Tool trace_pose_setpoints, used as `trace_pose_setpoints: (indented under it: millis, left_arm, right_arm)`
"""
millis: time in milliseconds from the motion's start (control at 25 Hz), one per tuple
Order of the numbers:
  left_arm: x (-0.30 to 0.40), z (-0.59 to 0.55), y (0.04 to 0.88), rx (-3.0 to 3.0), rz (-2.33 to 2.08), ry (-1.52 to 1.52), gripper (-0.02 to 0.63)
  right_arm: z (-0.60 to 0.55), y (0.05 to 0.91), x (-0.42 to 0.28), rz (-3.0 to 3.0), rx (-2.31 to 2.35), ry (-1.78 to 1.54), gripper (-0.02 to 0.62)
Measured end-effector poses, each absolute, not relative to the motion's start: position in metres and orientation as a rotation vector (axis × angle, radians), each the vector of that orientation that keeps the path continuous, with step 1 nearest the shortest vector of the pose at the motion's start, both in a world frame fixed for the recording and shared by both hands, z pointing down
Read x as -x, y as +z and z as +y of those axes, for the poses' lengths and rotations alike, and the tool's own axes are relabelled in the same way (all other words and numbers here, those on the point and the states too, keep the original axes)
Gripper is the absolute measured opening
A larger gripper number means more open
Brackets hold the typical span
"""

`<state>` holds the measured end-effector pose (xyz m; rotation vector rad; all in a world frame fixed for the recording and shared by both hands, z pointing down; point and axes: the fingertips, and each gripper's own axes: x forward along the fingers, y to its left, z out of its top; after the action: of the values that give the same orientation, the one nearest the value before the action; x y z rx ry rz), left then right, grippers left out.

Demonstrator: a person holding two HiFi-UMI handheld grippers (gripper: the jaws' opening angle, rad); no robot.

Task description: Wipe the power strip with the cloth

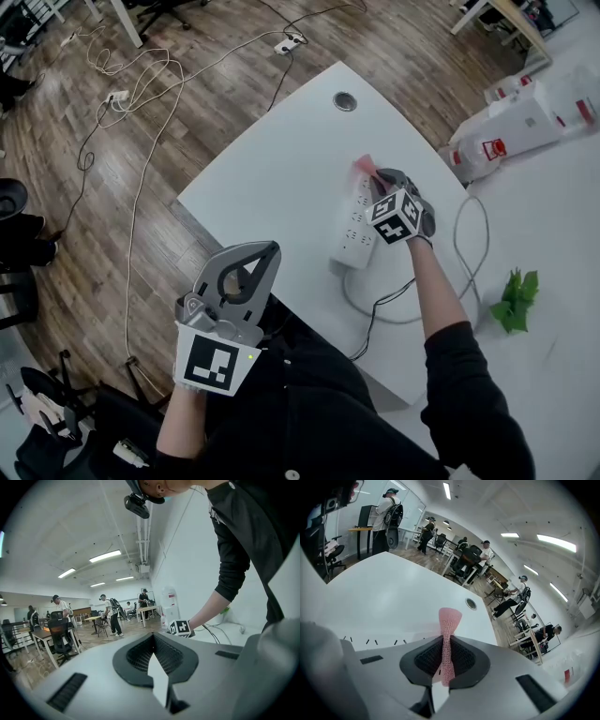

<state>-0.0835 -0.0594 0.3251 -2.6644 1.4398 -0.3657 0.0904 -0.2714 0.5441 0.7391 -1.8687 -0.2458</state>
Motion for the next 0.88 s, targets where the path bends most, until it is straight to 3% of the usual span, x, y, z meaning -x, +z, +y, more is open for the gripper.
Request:
trace_pose_setpoints:
  millis: [880]
  left_arm:
    - [0.083, -0.061, 0.329, 2.681, 1.425, -0.364, 0.014]
  right_arm:
    - [-0.242, 0.554, -0.074, -1.930, -0.677, -0.188, 0.052]
